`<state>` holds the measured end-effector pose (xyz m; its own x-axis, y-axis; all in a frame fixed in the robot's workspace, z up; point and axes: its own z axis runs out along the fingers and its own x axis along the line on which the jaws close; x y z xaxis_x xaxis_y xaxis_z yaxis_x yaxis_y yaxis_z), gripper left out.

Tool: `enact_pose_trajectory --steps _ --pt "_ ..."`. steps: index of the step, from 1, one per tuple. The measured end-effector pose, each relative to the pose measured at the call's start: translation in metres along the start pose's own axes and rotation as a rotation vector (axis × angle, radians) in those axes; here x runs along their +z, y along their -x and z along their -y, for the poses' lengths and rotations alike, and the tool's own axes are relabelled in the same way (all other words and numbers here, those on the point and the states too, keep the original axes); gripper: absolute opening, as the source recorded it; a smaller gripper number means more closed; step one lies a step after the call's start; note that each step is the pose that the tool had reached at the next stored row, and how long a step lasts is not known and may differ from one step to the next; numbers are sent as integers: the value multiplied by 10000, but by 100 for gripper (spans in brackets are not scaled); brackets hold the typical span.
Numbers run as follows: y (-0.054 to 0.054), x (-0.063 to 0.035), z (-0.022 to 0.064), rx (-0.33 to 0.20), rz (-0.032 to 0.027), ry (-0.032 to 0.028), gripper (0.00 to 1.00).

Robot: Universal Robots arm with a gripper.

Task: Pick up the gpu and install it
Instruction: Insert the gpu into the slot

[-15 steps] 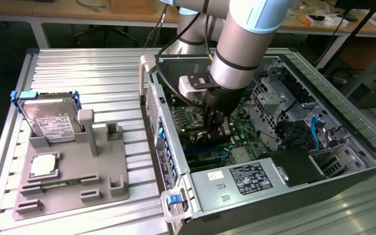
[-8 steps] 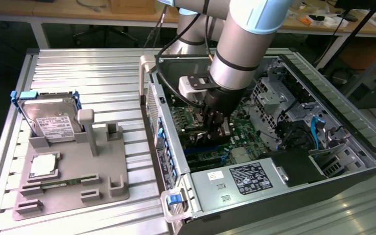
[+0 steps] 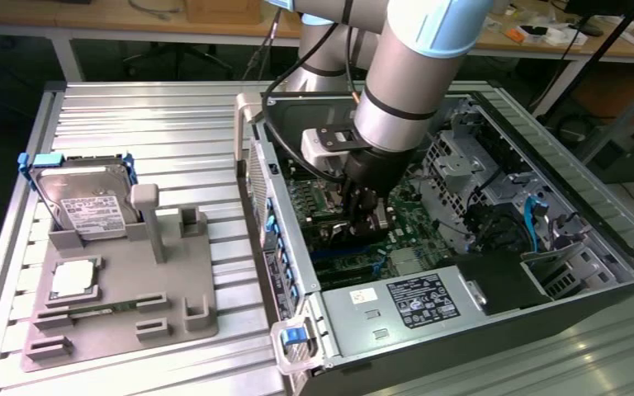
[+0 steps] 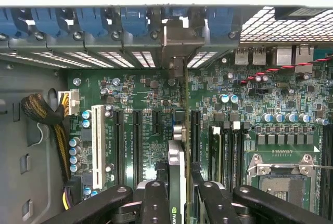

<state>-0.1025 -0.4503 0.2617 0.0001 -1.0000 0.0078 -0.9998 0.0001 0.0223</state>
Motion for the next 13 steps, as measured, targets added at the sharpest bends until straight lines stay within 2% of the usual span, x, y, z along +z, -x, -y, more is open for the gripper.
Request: enact_pose_trajectory --steps 3,7,13 --pt "-1 -2 -3 30 -15 2 27" --pt "-8 -2 -5 86 -64 1 27" --pt "-9 -30 -7 87 -82 3 27"
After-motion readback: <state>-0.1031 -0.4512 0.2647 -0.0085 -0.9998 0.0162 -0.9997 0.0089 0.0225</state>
